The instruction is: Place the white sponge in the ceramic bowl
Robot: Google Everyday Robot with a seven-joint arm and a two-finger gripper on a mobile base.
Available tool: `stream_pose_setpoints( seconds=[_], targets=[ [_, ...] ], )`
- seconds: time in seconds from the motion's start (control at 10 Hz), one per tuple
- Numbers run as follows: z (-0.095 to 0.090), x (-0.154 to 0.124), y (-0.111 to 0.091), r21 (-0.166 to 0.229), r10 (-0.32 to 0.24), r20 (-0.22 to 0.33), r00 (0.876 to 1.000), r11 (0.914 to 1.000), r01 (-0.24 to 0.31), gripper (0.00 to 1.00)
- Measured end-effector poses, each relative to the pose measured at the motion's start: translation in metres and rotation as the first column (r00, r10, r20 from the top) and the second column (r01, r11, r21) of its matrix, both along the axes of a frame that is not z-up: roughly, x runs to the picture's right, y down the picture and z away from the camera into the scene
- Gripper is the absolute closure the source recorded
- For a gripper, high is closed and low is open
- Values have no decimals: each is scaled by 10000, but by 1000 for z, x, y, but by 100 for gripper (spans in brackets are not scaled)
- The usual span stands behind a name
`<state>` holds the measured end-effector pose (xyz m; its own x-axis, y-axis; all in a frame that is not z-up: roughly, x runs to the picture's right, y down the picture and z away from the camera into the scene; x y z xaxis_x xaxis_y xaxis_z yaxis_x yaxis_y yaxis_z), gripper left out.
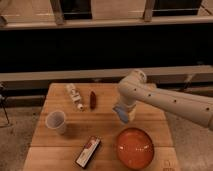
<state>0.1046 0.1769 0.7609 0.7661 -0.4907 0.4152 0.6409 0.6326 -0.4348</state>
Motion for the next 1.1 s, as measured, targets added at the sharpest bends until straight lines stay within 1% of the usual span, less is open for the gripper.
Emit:
stream_pose_setpoints(
  seconds=[0.1, 0.2, 0.3, 0.4, 0.5, 0.6, 0.7, 0.9, 1.1],
  targets=[
    [-11, 0, 14, -95, -31, 36, 10000, 9999, 31, 100],
    [-18, 0, 23, -165, -35, 74, 10000, 9999, 36, 100],
    [-30, 1, 38, -324, 21, 97, 10000, 9995, -18, 100],
    [-38, 5, 50, -434, 89, 50, 9999, 9990, -87, 98],
    [-49, 9, 68, -619, 263, 4, 9997, 9977, -262, 87],
    [-55, 11, 77, -734, 382, -3, 9993, 9966, -381, 79],
    [-59, 14, 84, -826, 505, -21, 9987, 9953, -505, 71],
    [-66, 21, 96, -1022, 754, -97, 9971, 9919, -760, 48],
    [-70, 28, 102, -1147, 1022, -149, 9946, 9880, -1033, 31]
  ],
)
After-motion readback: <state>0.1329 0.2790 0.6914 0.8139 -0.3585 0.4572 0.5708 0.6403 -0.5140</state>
